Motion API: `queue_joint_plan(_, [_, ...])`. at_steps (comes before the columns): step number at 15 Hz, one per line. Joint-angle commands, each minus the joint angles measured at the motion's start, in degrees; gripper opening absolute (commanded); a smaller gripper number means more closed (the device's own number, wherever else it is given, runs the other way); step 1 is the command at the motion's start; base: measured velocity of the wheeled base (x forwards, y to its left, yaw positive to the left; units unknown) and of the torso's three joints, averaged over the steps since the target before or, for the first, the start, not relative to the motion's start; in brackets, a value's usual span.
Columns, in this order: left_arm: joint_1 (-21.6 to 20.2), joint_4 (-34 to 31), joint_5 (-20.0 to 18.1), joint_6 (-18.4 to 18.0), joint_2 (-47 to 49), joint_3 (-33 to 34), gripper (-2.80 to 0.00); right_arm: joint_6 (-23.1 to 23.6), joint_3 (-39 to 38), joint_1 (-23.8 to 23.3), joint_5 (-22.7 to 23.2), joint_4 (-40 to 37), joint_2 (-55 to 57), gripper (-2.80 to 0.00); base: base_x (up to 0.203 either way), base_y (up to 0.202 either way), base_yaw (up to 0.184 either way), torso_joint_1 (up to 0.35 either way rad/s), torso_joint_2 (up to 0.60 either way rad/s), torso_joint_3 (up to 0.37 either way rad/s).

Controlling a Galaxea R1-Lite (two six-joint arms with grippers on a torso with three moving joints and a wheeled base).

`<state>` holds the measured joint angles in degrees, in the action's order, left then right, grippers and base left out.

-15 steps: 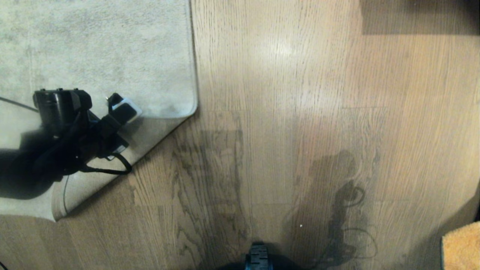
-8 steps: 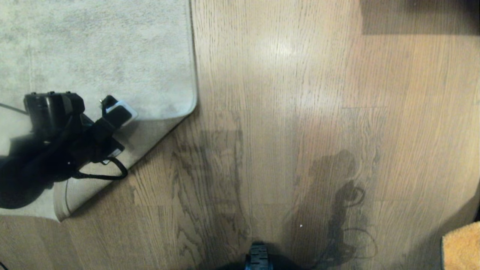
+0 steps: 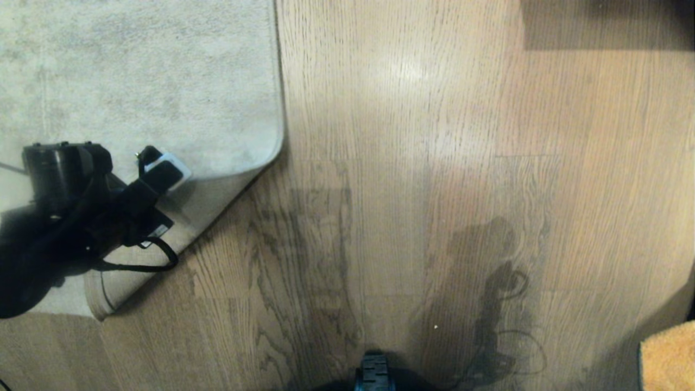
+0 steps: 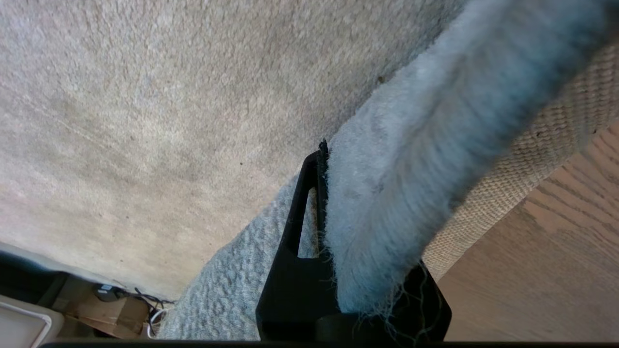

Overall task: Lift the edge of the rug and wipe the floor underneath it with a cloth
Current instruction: Lift up the carpet

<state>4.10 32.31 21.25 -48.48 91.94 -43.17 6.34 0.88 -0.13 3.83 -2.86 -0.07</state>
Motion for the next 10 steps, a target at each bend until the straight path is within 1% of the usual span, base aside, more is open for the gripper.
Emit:
queue_joint_plan(1, [-0.7,0.1,0.2,-0.3,-0.2,0.1,-2.80,0.1,0.0,0.0,0.0,0.0,0.1,-2.80,0.000,0.000,0.000,0.000,0.00,0.000])
queue_joint_plan(7, [-1.0,0.1,0.2,-0.2,0.5,0.2,-2.80,0.1,0.0,0.0,0.0,0.0,0.1,-2.80,0.000,0.000,0.000,0.000,0.00,0.000])
queue_joint_plan(8, [-1.0,0.1,0.2,-0.2,0.5,0.2,-2.80,0.1,0.0,0.0,0.0,0.0,0.1,-2.80,0.001,0.102,-0.002,-0.003,0.00,0.005])
queue_joint_plan(10, [-1.0,0.1,0.3,-0.2,0.7,0.1,-2.80,0.1,0.0,0.0,0.0,0.0,0.1,-2.80,0.000,0.175,-0.002,-0.003,0.00,0.004])
